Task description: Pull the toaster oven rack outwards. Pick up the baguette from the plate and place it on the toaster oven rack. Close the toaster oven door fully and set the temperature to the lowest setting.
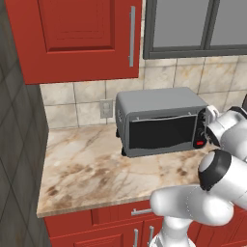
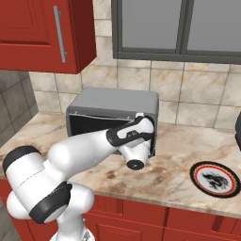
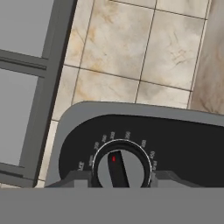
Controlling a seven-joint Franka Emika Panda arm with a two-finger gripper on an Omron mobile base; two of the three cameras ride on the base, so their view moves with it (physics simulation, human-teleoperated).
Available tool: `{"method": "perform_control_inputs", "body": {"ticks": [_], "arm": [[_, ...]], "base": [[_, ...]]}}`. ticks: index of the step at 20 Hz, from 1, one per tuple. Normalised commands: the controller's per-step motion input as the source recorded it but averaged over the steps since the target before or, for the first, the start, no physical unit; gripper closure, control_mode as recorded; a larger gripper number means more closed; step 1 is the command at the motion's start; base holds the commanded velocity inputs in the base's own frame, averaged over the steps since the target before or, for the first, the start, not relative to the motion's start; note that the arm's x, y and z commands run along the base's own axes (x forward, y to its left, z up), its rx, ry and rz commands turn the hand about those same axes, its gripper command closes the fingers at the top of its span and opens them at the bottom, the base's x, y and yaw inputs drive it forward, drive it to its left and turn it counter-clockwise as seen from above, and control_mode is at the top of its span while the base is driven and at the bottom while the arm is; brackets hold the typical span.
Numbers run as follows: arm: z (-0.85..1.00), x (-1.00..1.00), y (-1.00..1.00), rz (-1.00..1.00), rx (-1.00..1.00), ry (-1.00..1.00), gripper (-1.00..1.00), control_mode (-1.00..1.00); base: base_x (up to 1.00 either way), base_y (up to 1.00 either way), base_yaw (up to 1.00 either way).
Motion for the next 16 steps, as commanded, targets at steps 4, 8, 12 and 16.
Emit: {"method": "perform_control_inputs", "body": {"ticks": [4,8,12,16], "arm": [[0.04,0.0,0.0,0.07,-0.13,-0.06,1.0,-1.0],[0.02,0.0,0.0,0.12,-0.18,-0.05,1.0,-1.0],[0.1,0.0,0.0,0.14,-0.25,-0.04,1.0,-1.0],[0.07,0.0,0.0,0.13,-0.27,-0.07,1.0,-1.0]], "base": [[0.0,0.0,0.0],[0.0,0.0,0.0],[0.0,0.0,0.0],[0.0,0.0,0.0]]}}
